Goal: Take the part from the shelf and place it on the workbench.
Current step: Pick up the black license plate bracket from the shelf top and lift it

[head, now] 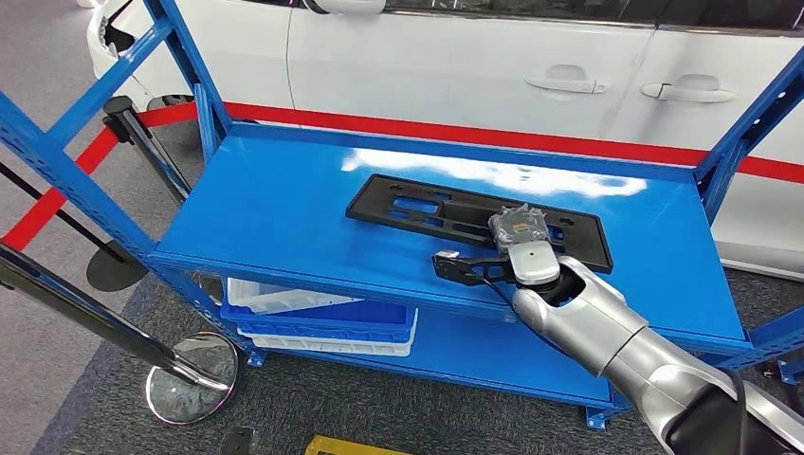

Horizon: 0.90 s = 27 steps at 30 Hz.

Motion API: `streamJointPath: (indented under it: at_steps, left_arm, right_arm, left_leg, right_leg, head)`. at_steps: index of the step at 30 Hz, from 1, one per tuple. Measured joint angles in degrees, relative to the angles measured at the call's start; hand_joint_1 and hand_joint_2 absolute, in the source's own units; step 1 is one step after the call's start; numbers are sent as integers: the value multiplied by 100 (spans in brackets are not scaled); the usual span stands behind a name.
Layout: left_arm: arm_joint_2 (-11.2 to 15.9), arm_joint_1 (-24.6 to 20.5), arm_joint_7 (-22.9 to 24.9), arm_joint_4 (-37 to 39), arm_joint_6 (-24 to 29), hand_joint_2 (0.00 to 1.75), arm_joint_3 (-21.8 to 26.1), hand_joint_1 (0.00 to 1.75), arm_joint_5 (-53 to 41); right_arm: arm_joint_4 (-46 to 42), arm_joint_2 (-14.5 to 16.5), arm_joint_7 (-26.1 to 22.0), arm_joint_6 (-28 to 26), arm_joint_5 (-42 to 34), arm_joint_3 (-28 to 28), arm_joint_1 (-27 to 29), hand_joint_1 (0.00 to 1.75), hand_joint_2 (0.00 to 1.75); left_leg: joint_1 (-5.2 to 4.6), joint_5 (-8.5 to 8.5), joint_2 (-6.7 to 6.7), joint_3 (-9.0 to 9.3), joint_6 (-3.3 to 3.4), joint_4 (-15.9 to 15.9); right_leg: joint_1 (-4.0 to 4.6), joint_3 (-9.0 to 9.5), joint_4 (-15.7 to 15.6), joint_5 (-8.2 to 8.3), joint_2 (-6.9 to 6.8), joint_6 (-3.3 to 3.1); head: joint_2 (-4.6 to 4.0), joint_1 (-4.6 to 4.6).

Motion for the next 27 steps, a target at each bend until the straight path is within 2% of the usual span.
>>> streamJointPath:
  at_steps: [3,7,11,20,27]
  left_arm:
    - [0,0,0,0,0,175,0,0,0]
    - [0,0,0,0,3,0,-1,0,-2]
    - [0,-1,3,0,15,175,-2,0,-7]
    - [0,-1,-114,2,-272,175,-2,0,130]
    - [2,-2,-99,10,-238,175,-2,0,210]
  right_arm:
    - [0,0,0,0,0,0,0,175,175]
    - [1,0,-2,-4,0,0,-6,175,175]
    - [5,1,-11,-18,1,0,-42,175,175]
    - [-6,117,-216,-223,8,2,-76,175,175]
    - [-98,163,-297,-381,27,2,-93,175,175]
  left_leg:
    - [0,0,0,0,0,0]
    - [0,0,0,1,0,0]
    - [0,0,0,7,0,0]
    - [0,-1,0,23,1,-1]
    - [0,0,-1,22,0,-1]
  right_leg:
    - [0,0,0,0,0,0]
    - [0,0,0,0,0,0]
    - [0,8,0,0,-1,0]
    - [1,25,-1,1,0,0]
    - [1,24,0,1,-1,0]
  head:
    - [0,0]
    - [0,-2]
    - [0,-2]
    - [0,-2]
    - [0,-2]
